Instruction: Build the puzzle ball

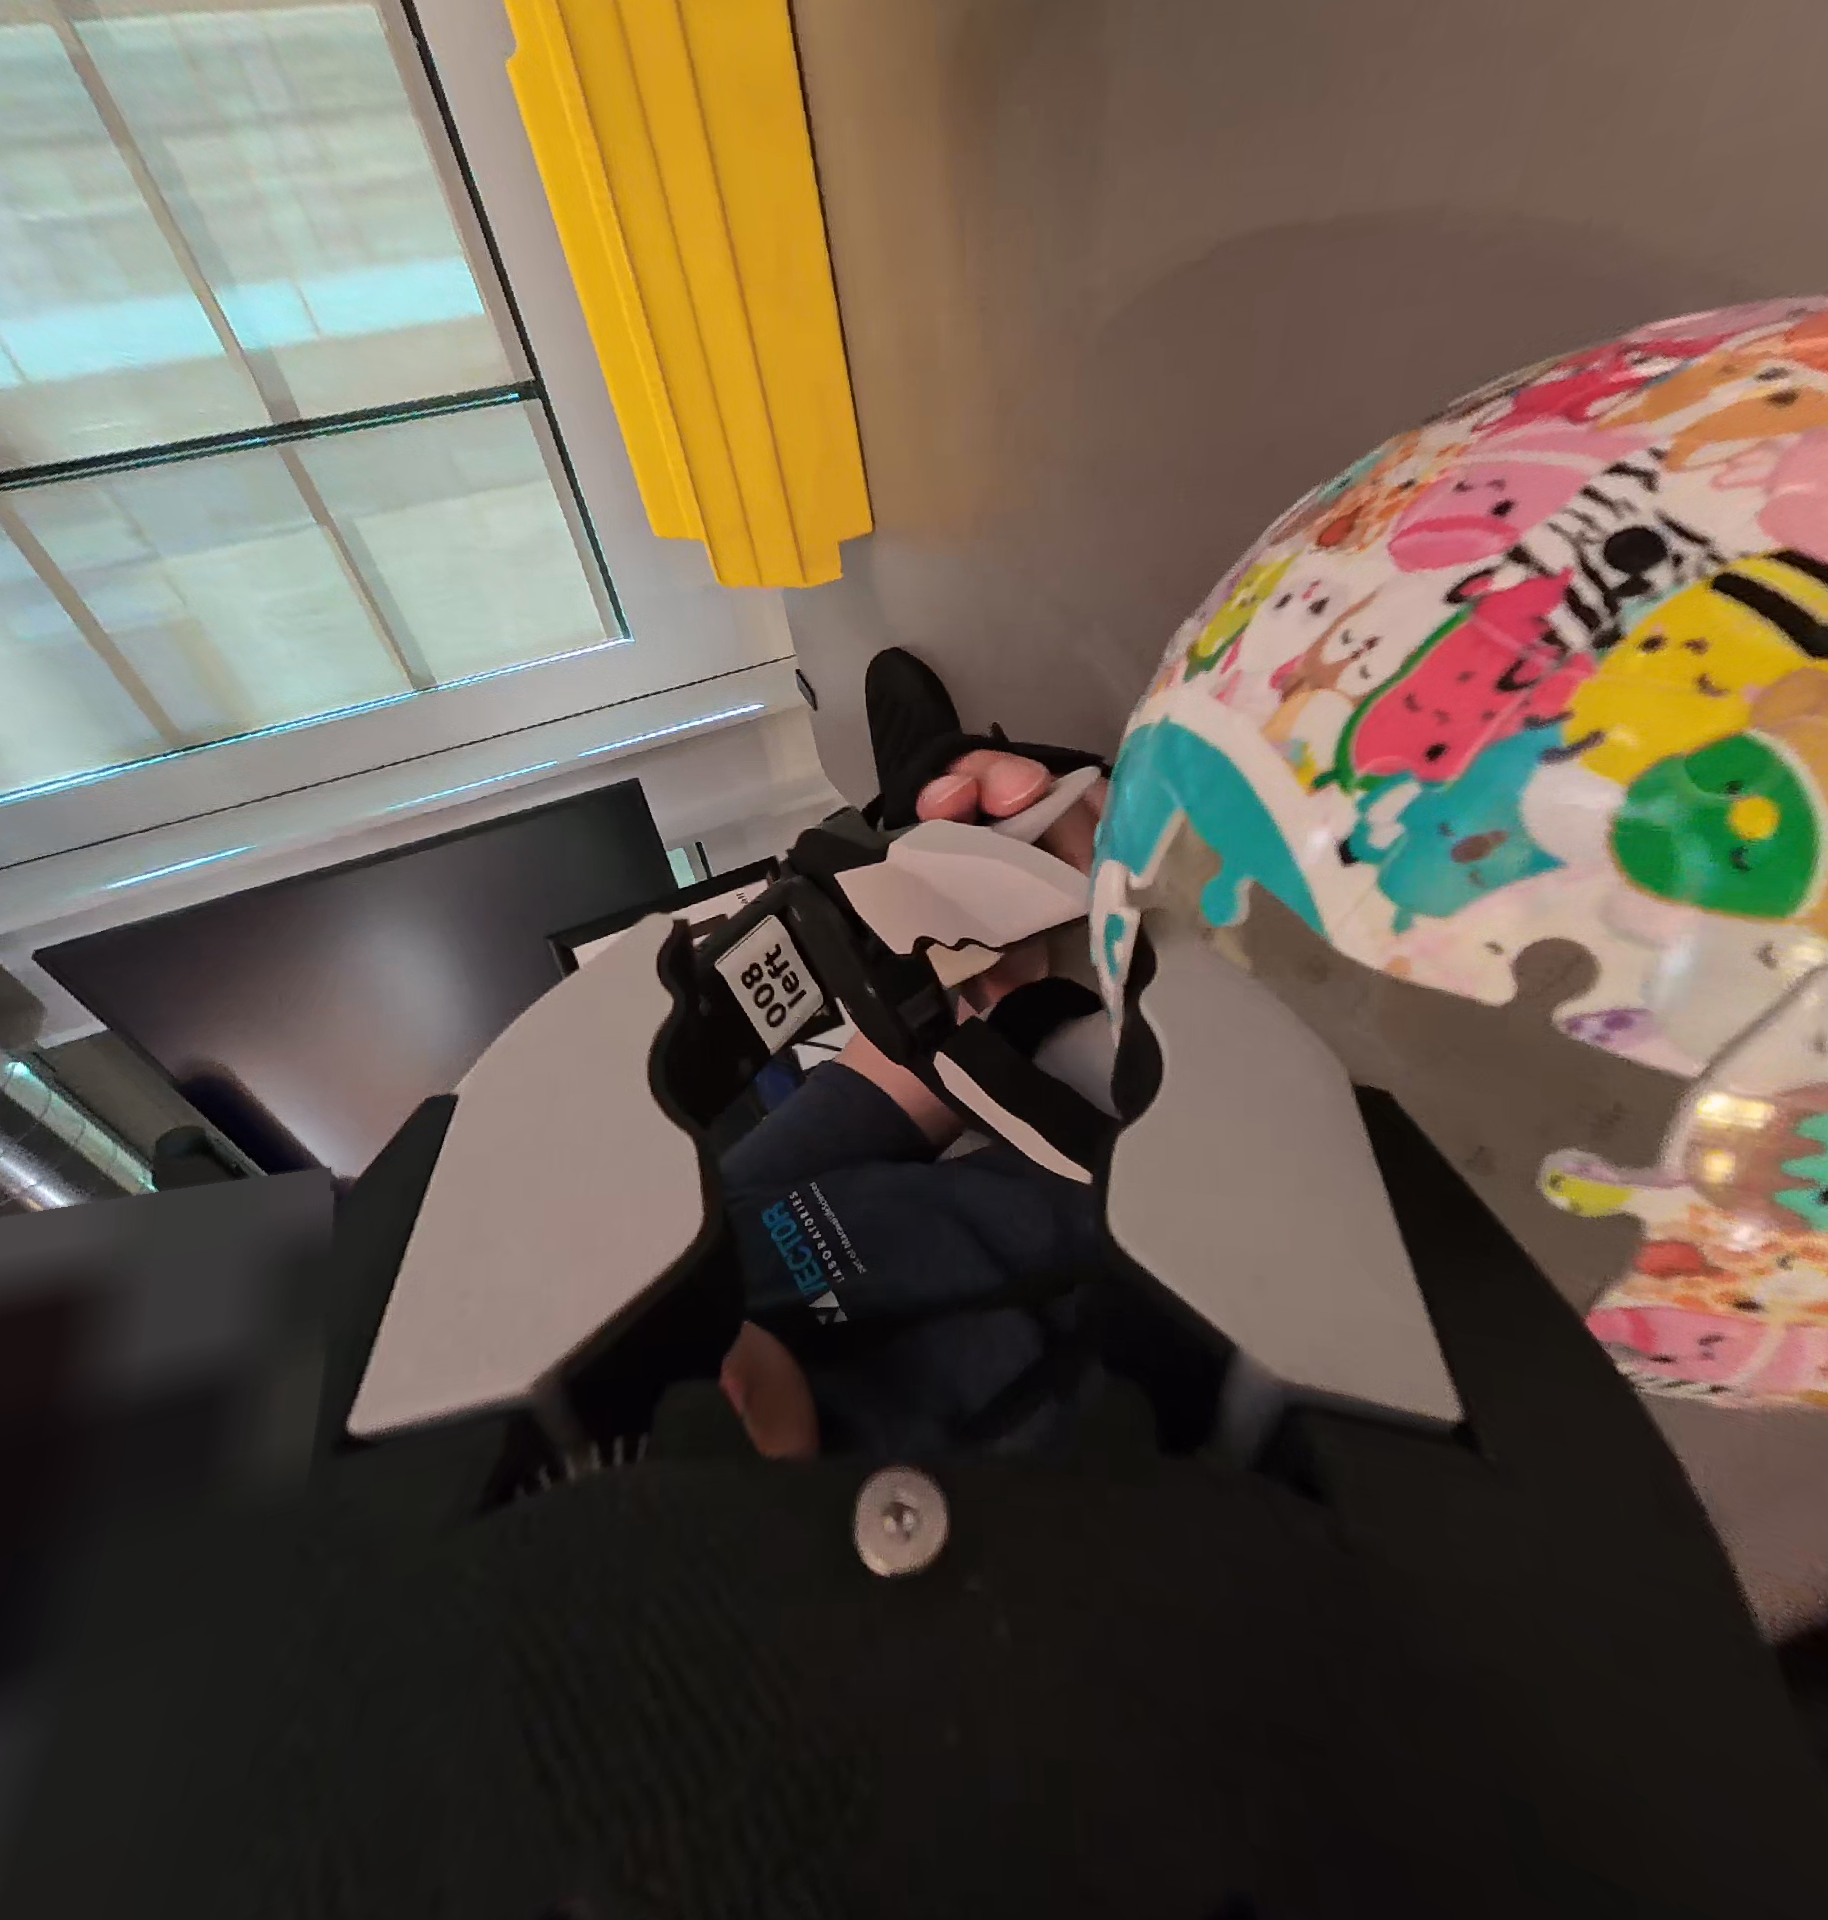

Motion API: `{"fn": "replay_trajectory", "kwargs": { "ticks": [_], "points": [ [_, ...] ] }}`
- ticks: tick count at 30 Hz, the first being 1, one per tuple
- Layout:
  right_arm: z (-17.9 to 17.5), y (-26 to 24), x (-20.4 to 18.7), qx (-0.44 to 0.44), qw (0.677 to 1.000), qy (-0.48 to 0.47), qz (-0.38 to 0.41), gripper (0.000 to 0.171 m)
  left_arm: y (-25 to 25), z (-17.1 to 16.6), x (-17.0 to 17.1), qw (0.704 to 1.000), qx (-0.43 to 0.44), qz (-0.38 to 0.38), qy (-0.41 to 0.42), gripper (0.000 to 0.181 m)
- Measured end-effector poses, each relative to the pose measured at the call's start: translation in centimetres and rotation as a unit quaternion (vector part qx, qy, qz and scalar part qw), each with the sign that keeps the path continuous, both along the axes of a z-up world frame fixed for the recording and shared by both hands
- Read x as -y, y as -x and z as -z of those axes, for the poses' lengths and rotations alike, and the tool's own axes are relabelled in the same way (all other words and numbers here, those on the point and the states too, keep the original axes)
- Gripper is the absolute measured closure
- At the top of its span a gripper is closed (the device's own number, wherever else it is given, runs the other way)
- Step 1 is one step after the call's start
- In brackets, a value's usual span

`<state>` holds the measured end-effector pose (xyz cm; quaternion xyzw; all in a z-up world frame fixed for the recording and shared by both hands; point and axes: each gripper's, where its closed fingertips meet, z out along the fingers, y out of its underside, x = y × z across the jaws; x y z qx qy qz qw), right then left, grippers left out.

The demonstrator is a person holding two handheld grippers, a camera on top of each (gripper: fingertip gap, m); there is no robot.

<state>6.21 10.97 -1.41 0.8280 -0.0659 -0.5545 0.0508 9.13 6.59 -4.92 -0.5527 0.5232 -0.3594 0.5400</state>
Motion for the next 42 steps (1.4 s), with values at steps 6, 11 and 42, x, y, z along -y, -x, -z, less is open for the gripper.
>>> {"fn": "replay_trajectory", "kwargs": {
  "ticks": [6, 11, 42],
  "points": [
    [0.0, -0.1, -0.2, -0.023, 1.000, 0.003, 0.020, 0.092, 0.0, 0.0, -0.1, 1.000, 0.000, -0.001, -0.001, 0.113],
    [0.1, -0.3, -0.1, -0.037, 0.999, 0.008, 0.025, 0.096, -0.1, -0.1, -0.1, 1.000, 0.002, -0.001, 0.000, 0.114],
    [0.1, -0.5, 0.5, -0.027, 0.999, 0.021, 0.001, 0.101, -0.1, -0.5, 0.6, 1.000, 0.000, 0.016, -0.009, 0.126]
  ]
}}
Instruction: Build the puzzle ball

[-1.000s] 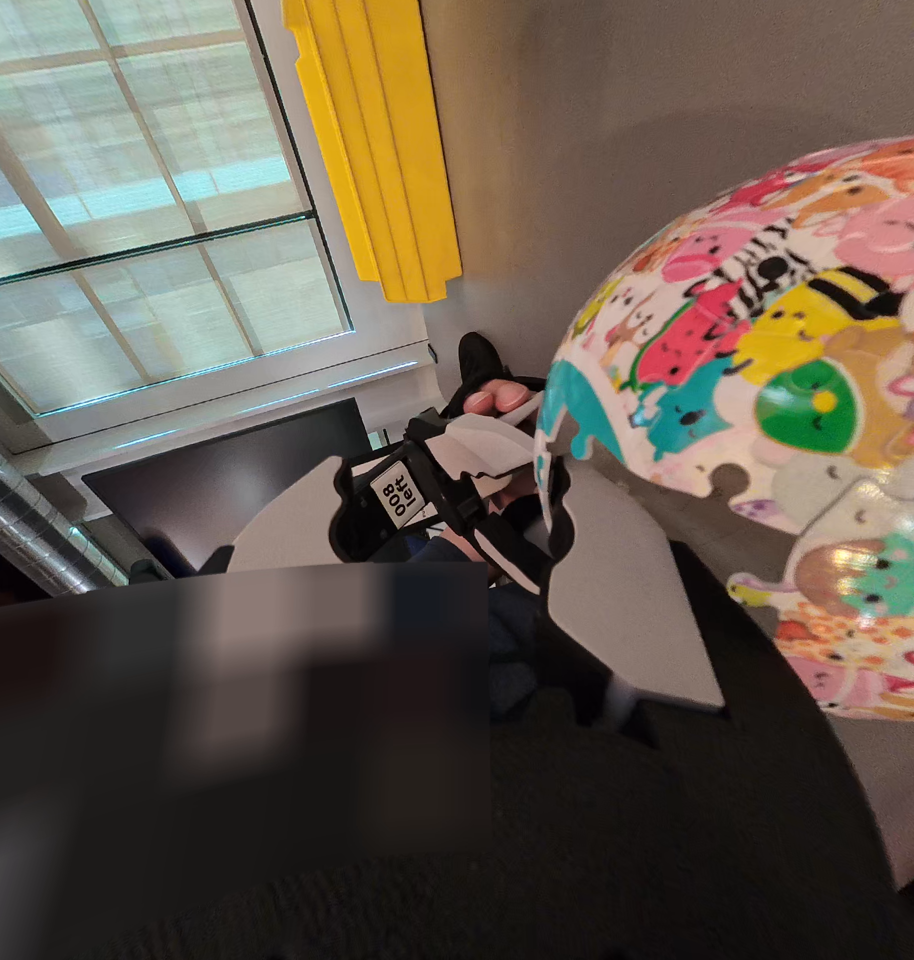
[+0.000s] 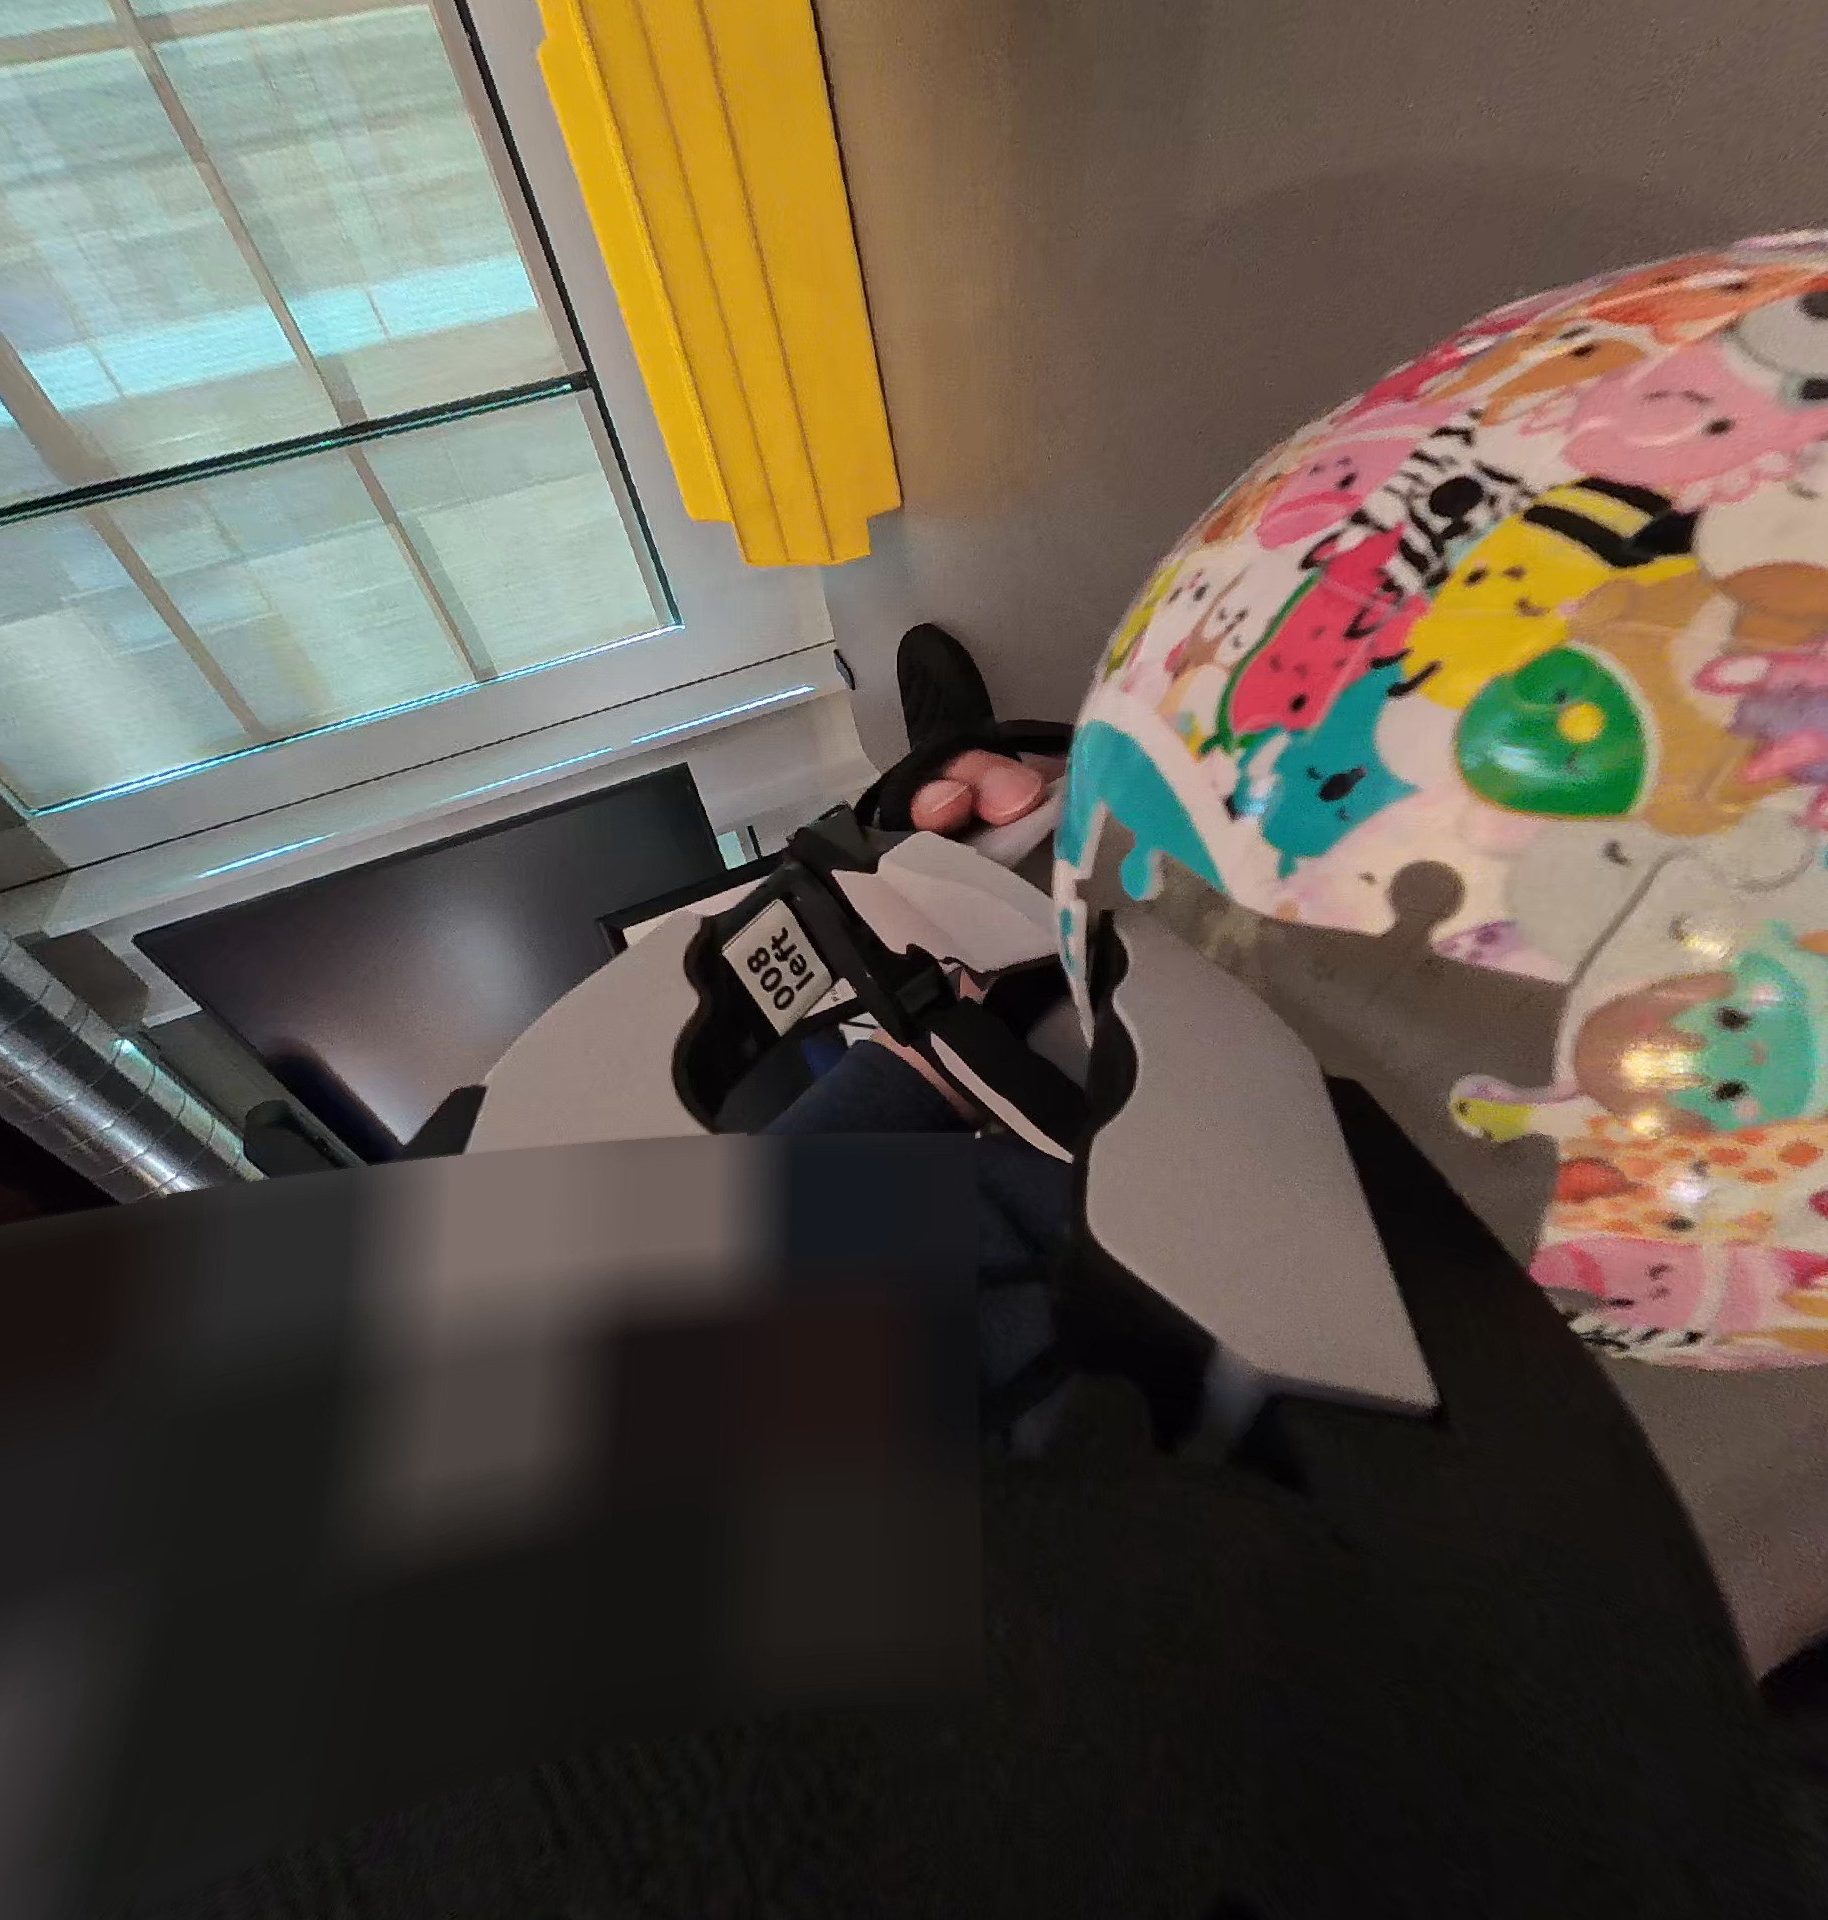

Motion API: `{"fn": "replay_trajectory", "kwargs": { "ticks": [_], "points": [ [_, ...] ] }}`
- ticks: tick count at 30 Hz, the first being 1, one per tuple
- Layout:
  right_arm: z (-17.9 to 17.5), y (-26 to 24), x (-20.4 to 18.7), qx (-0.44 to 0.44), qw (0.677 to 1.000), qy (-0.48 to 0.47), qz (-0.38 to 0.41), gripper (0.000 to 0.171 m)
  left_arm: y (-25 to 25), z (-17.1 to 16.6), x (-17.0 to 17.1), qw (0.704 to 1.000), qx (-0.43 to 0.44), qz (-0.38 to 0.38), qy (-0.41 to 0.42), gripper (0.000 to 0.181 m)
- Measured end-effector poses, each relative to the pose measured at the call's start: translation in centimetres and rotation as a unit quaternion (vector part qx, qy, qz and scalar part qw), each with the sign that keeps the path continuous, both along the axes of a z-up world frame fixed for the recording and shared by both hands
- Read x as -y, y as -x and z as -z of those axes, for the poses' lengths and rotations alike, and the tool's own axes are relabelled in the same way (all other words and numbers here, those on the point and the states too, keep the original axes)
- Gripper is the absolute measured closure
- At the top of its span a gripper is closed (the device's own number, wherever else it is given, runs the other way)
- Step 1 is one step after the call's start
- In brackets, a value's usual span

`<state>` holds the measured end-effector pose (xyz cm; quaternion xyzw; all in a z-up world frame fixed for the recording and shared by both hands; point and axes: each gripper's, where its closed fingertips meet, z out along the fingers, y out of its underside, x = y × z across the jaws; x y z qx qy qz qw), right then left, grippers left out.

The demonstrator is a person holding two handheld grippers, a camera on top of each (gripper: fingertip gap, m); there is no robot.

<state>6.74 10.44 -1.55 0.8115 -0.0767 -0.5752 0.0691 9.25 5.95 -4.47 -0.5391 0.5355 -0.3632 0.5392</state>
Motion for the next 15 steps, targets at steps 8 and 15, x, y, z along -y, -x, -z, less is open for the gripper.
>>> {"fn": "replay_trajectory", "kwargs": {
  "ticks": [8, 15],
  "points": [
    [0.49, -0.16, 0.41, 0.031, 0.999, -0.003, -0.016, 0.102, 0.09, -0.03, -0.12, 1.000, 0.001, -0.002, 0.002, 0.123],
    [0.47, -0.29, 0.85, 0.046, 0.998, -0.010, -0.028, 0.103, 0.04, -0.02, -0.11, 1.000, -0.001, -0.003, 0.000, 0.123]
  ]
}}
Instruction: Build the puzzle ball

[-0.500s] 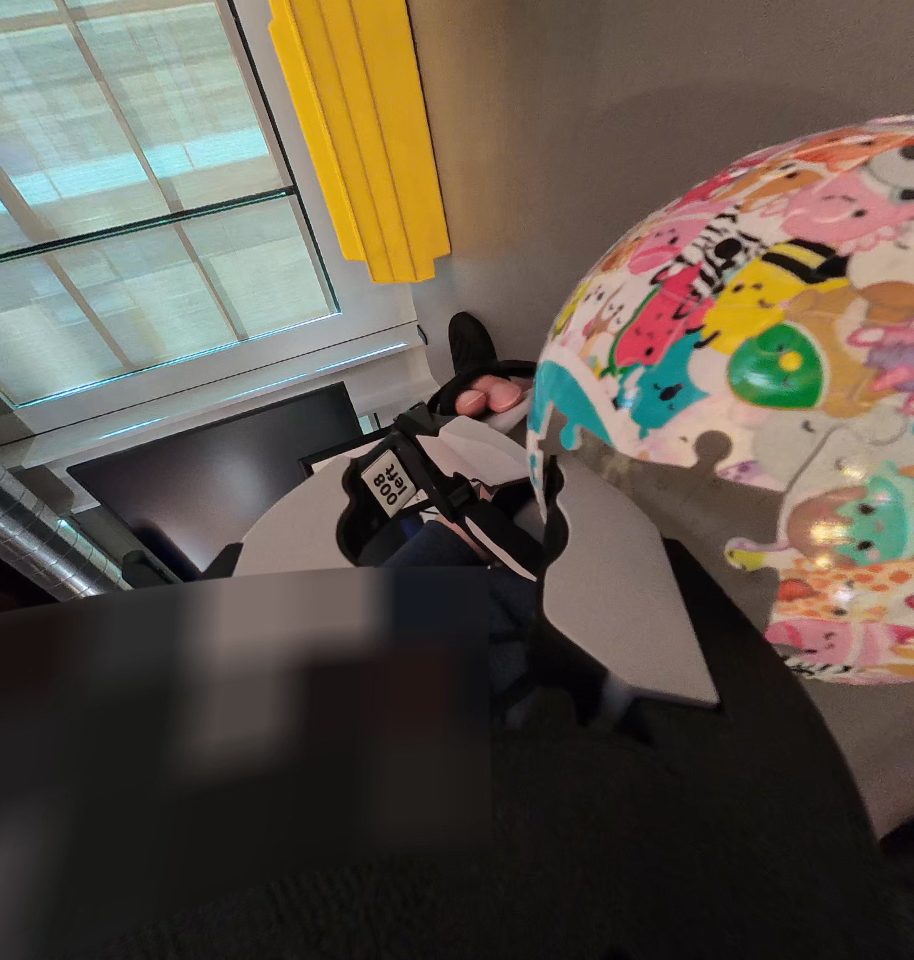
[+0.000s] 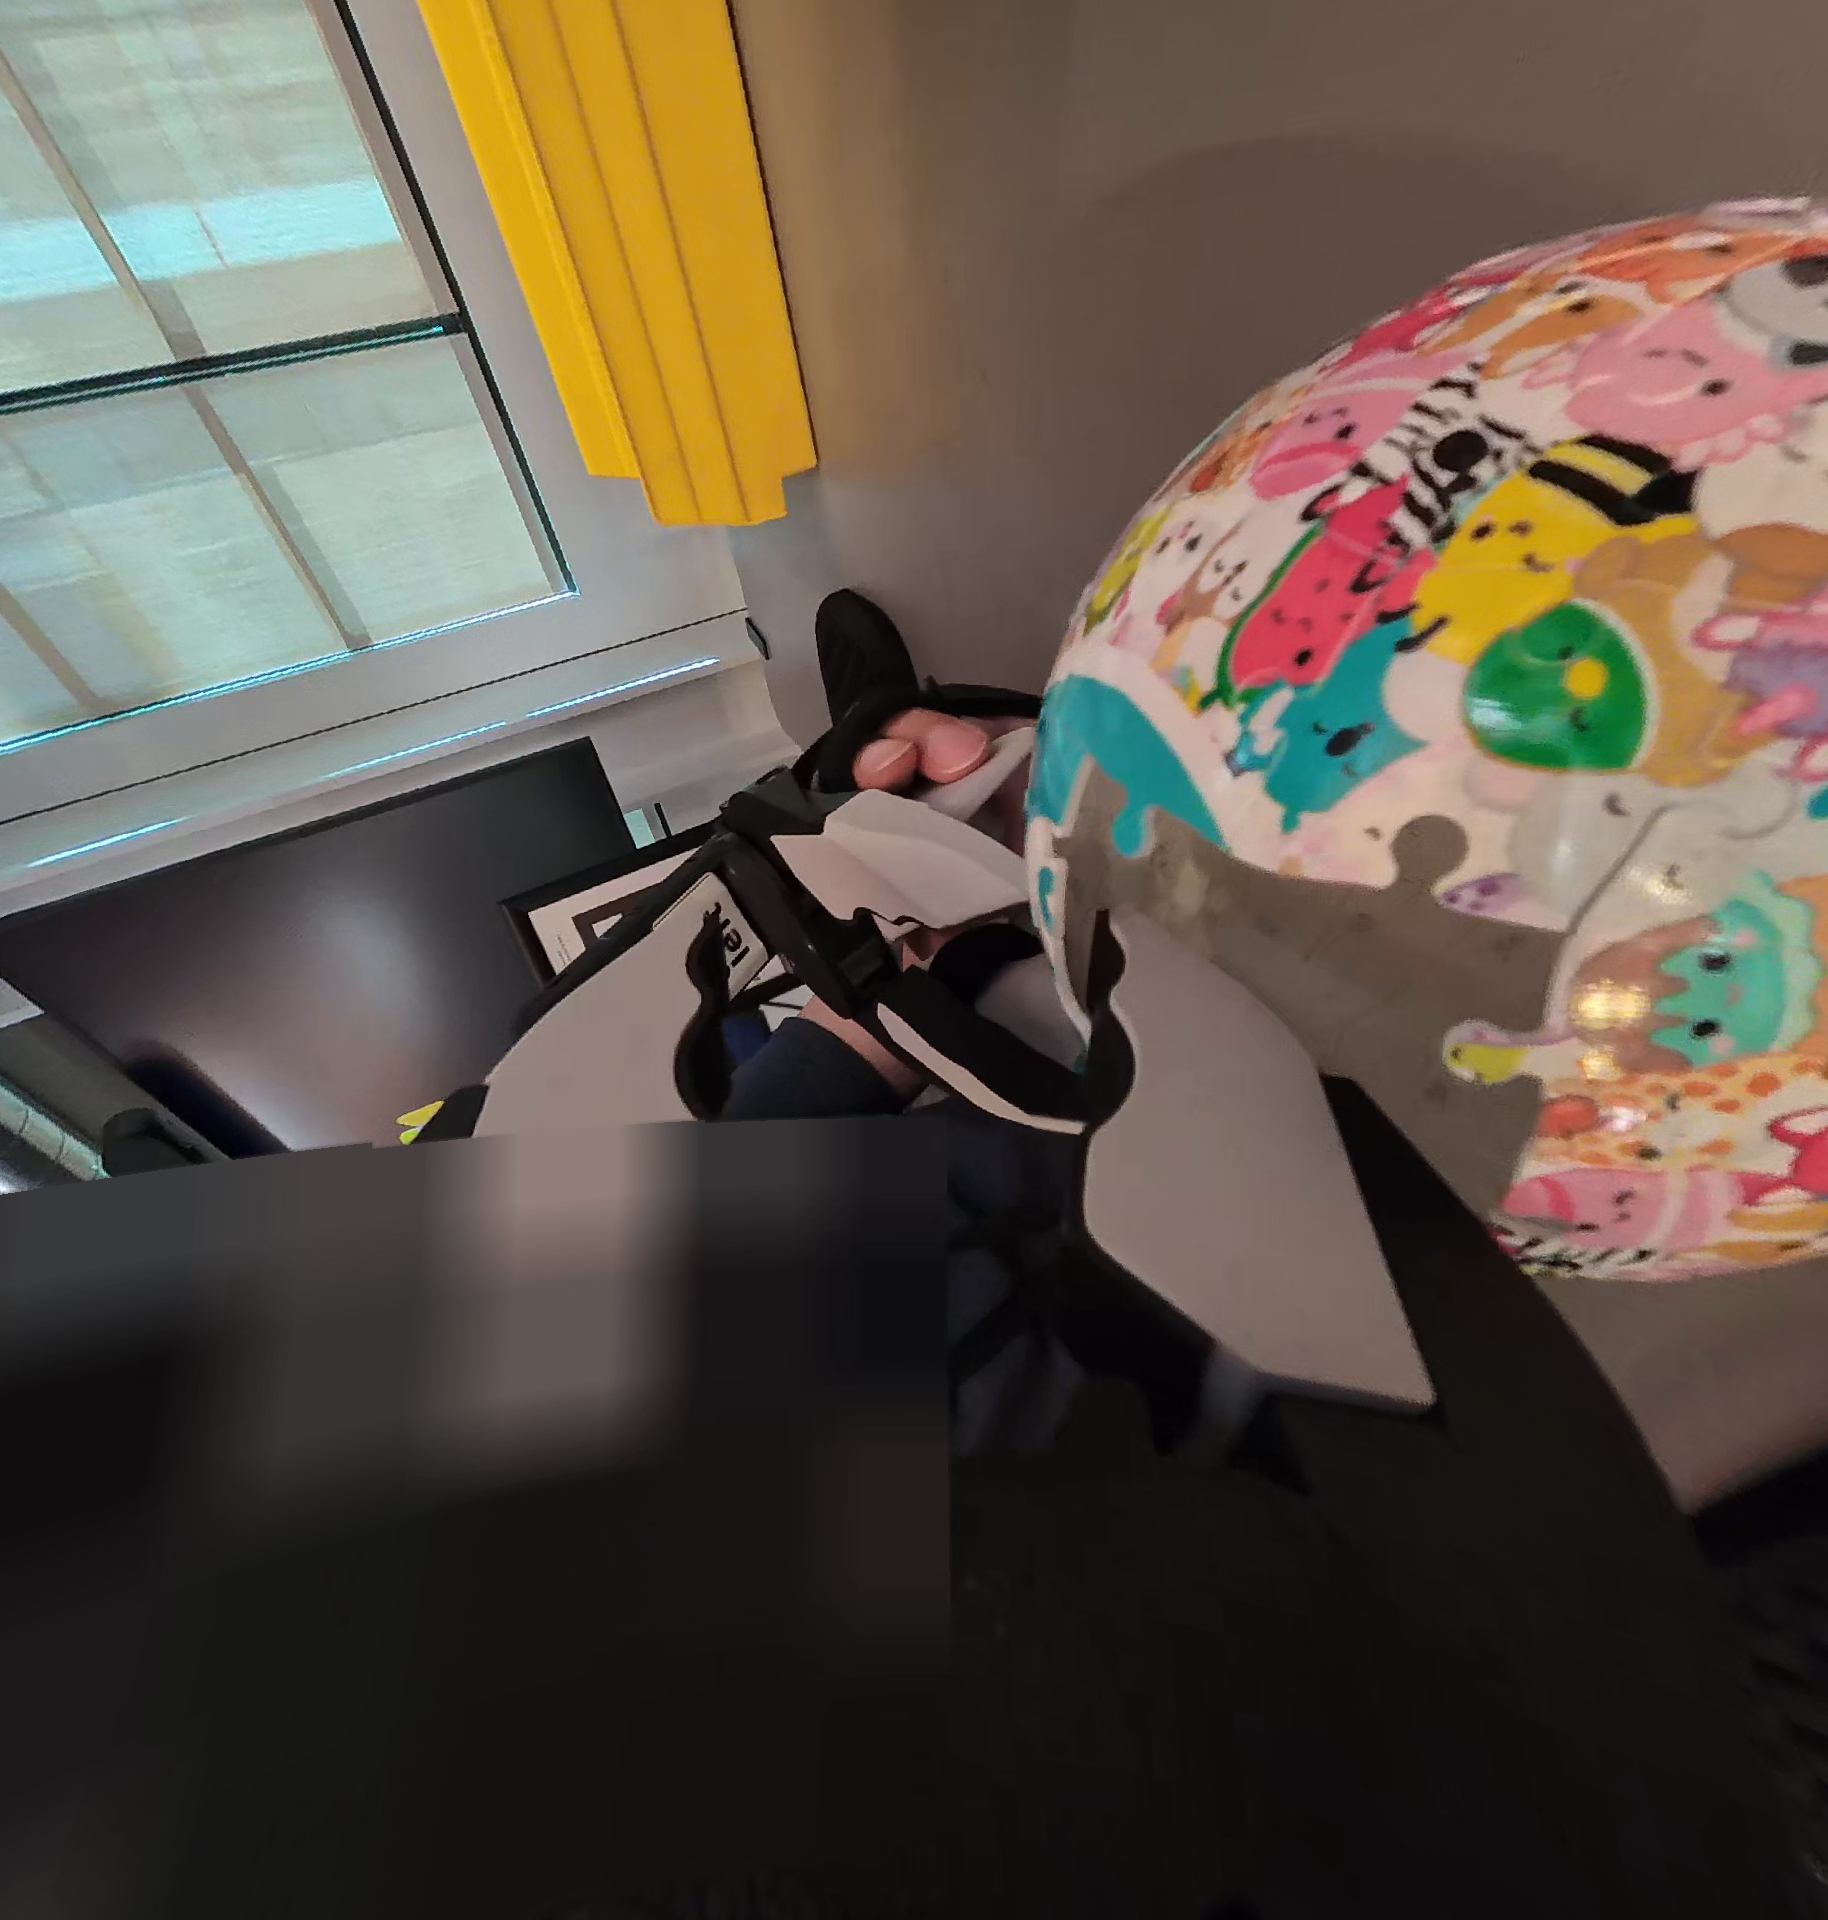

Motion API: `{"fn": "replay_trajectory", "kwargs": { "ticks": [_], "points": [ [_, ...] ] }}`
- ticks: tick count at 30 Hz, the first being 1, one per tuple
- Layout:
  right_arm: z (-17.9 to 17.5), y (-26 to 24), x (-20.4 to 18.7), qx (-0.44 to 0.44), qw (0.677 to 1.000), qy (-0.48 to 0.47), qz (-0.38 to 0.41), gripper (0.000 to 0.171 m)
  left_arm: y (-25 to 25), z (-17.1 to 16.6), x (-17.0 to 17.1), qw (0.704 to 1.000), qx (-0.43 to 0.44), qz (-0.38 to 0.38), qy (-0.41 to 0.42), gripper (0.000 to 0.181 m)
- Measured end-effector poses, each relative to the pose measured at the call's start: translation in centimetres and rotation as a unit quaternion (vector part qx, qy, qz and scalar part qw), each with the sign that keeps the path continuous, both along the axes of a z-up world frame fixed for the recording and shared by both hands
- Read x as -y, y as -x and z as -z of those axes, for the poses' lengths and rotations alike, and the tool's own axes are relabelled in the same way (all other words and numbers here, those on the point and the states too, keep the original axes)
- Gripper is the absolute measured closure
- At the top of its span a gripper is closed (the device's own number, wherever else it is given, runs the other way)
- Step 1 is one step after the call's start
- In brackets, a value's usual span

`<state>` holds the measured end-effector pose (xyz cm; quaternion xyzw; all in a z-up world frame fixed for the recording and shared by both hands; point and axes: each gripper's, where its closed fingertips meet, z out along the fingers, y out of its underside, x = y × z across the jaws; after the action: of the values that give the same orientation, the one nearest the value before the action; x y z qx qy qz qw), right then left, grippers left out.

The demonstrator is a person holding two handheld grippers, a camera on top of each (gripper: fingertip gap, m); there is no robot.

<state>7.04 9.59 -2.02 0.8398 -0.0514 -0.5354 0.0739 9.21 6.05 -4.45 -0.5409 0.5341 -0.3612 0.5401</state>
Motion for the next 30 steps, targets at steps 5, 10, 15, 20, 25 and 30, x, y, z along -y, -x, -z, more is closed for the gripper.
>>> {"fn": "replay_trajectory", "kwargs": {
  "ticks": [5, 10, 15, 20, 25, 30],
  "points": [
    [0.0, -0.6, 0.3, 0.029, 0.999, -0.024, -0.016, 0.106, 0.1, -0.6, -0.1, 1.000, 0.016, -0.002, 0.004, 0.123],
    [0.8, -1.1, 0.4, 0.075, 0.996, -0.036, -0.031, 0.124, 0.1, -1.1, 0.0, 1.000, 0.023, -0.004, 0.002, 0.123],
    [1.9, -1.3, 0.7, 0.119, 0.991, -0.043, -0.029, 0.143, 0.1, -1.1, 0.2, 1.000, 0.023, -0.002, 0.002, 0.124],
    [1.9, -1.4, 1.0, 0.141, 0.988, -0.062, -0.015, 0.142, 0.3, -1.4, 0.3, 1.000, 0.024, -0.002, -0.002, 0.124],
    [1.8, -1.4, 1.4, 0.157, 0.985, -0.063, -0.020, 0.137, 0.5, -1.8, 0.1, 1.000, 0.031, -0.006, -0.001, 0.125],
    [1.8, -1.5, 1.7, 0.192, 0.978, -0.065, -0.045, 0.131, 0.5, -1.9, 0.2, 0.999, 0.031, -0.005, -0.003, 0.125]
  ]
}}
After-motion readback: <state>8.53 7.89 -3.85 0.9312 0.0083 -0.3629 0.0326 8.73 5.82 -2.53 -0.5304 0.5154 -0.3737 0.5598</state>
